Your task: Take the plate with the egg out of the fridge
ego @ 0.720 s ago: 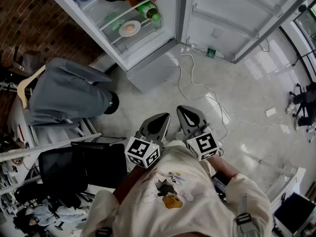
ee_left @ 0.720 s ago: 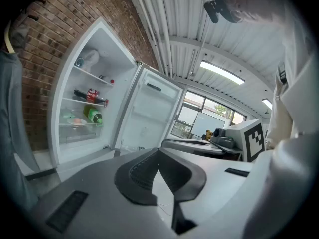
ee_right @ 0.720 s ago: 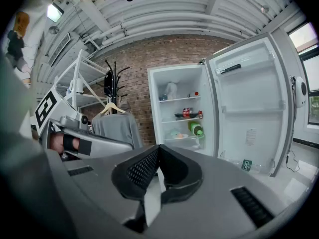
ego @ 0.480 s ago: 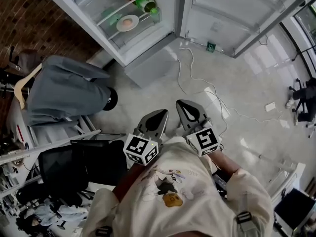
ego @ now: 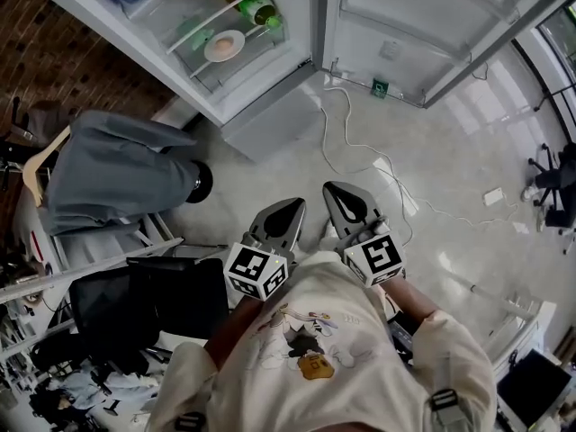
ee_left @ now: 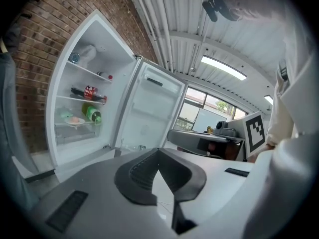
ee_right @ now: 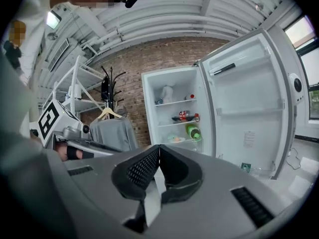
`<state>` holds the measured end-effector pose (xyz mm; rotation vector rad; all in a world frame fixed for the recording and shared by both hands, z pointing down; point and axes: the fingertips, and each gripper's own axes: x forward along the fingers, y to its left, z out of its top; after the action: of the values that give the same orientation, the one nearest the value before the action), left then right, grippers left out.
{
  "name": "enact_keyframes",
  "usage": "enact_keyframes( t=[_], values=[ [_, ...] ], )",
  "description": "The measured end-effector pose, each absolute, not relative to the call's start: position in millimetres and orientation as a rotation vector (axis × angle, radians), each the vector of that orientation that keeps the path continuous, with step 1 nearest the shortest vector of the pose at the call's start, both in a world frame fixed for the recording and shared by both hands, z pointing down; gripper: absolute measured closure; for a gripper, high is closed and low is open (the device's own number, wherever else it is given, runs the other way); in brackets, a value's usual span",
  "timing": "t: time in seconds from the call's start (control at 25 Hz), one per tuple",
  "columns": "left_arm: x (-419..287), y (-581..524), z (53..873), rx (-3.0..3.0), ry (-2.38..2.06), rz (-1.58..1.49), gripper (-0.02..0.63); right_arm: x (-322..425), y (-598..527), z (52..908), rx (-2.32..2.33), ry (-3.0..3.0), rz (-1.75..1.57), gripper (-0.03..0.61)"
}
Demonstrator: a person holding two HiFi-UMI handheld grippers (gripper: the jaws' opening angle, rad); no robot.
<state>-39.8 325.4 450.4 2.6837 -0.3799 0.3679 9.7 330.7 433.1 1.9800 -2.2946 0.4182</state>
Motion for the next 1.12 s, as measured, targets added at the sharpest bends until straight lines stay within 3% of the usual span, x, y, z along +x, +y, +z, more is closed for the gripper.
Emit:
enact_keyframes(
  t=[0.76, 1.12],
  values=[
    [-7.3, 355.8, 478.8, 2.549, -0.633, 0.382, 0.604, 56.8, 357.6, 454.4, 1.842, -2.451, 0.514, 0.572],
    [-4.8, 317.9, 475.8, 2.553, -0.663, 0.354, 0.604, 63.2, 324.5, 462.4, 1.838, -2.421, 0.580, 0.572]
  ],
)
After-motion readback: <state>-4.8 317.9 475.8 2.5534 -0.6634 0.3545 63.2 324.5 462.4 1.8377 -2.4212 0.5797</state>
